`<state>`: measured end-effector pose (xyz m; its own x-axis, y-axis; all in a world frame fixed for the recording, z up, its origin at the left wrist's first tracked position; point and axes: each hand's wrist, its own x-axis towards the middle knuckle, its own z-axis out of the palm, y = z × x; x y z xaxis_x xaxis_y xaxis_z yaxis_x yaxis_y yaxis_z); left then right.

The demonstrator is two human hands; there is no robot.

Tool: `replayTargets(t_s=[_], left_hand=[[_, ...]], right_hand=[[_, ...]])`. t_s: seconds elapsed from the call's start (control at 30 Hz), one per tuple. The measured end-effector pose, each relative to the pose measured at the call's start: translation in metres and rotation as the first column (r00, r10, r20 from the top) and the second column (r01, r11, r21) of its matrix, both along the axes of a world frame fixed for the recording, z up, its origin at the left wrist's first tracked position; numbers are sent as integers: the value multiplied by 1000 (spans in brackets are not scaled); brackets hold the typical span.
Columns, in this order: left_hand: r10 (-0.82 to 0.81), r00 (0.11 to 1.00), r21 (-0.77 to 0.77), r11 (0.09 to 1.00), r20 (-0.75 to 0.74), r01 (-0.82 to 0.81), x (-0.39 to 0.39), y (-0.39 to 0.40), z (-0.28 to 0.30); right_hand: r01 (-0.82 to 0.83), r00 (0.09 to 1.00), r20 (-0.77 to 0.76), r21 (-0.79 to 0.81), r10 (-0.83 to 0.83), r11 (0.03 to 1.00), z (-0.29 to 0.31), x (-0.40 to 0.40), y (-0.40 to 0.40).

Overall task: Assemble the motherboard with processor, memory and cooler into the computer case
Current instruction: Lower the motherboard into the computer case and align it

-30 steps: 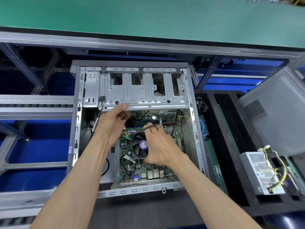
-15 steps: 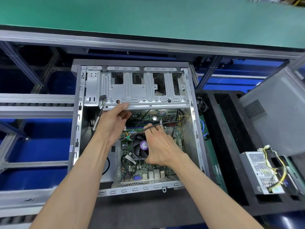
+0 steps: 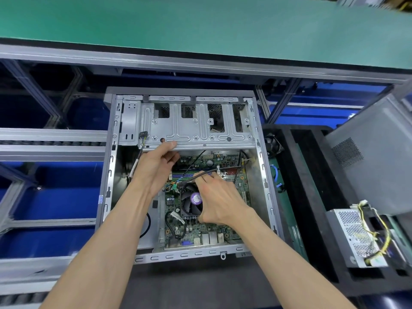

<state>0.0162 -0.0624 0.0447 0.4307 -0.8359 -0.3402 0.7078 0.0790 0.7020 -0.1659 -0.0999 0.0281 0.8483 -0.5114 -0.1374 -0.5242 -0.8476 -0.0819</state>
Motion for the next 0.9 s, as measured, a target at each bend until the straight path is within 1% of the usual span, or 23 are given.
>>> replayTargets(t_s=[0.2,0.3,0.53,0.67,0.9], left_hand=[[-16,1000,-11,1000,-2,16,2,-3,-4],[-17,1000,-9,1000,-4,17,3,-5,-5],[-16,1000,20,1000,-5,16,6,-9,-10],[-28,999,75,997,22,27,10,-16,-15],[-57,998,135,989,-8,57,18,-28,-30]], right_hand=[[15,1000,-25,-26,-16,1000,4,3,2],[12,1000,-13,-14,-12,1000,6,2,0],[-1,1000,5,-5,1,1000,3,4,-3],[-12,1000,-4,3,12,1000,1,7,-8],[-4,997,-81,100,12,995,-5,17,-21]])
